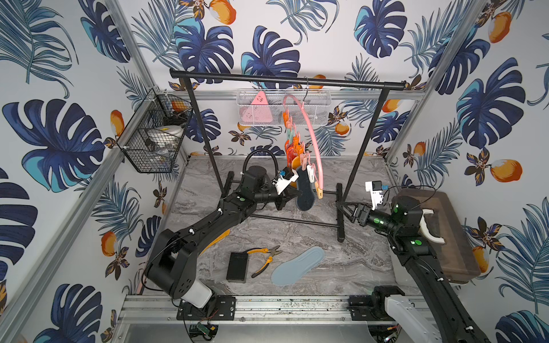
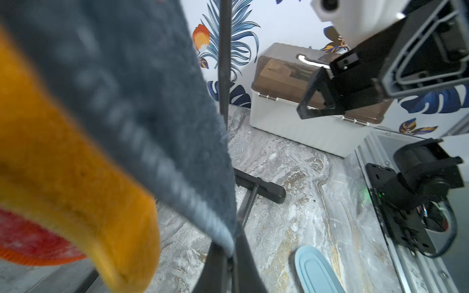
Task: Take the shoe insoles off the hanger
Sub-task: Remove the insole from the hanger.
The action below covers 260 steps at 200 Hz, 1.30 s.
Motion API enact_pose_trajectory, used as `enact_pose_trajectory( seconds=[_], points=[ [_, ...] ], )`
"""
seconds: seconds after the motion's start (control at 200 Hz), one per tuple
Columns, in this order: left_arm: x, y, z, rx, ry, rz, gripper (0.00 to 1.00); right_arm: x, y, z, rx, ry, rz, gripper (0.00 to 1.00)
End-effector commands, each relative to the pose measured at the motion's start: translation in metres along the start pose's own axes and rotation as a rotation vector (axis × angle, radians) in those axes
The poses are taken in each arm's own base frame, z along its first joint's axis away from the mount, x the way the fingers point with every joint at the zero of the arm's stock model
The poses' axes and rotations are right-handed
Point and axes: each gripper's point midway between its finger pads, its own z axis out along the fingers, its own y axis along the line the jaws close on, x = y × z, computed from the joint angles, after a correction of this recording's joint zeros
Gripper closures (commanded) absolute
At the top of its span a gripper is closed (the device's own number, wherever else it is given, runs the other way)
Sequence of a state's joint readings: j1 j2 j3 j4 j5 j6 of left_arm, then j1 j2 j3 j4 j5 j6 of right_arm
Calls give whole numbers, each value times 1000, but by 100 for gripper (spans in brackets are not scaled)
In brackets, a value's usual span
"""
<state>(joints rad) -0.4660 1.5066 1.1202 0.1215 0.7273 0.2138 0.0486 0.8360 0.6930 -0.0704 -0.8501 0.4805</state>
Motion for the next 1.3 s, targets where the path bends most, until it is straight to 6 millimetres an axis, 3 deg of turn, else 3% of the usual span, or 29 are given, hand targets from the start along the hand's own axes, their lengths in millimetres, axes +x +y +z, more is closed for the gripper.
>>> enact_pose_trajectory(
  seconds=[0.0,0.215,0.405,0.781,0.956,0.981,1.296],
  points=[
    [4,-28,-15,94,39,61,98,-9,17,1,-83,-3,-55,11],
    [8,-56,-39,154,110,61,100,-19,28,16,-136,8,-88,14],
    [3,-67,-55,183,141,48,100,-11,55,52,-177,106,-187,14],
    [-1,-69,-79,207,129,41,100,-34,97,84,-354,158,-242,14],
    [3,-67,-84,225,138,68,100,-35,104,97,-366,173,-276,16],
    [3,-68,-86,231,139,72,100,-44,113,97,-375,152,-300,16],
    [9,-60,-97,257,146,84,100,-51,138,128,-388,132,-375,25]
  ],
)
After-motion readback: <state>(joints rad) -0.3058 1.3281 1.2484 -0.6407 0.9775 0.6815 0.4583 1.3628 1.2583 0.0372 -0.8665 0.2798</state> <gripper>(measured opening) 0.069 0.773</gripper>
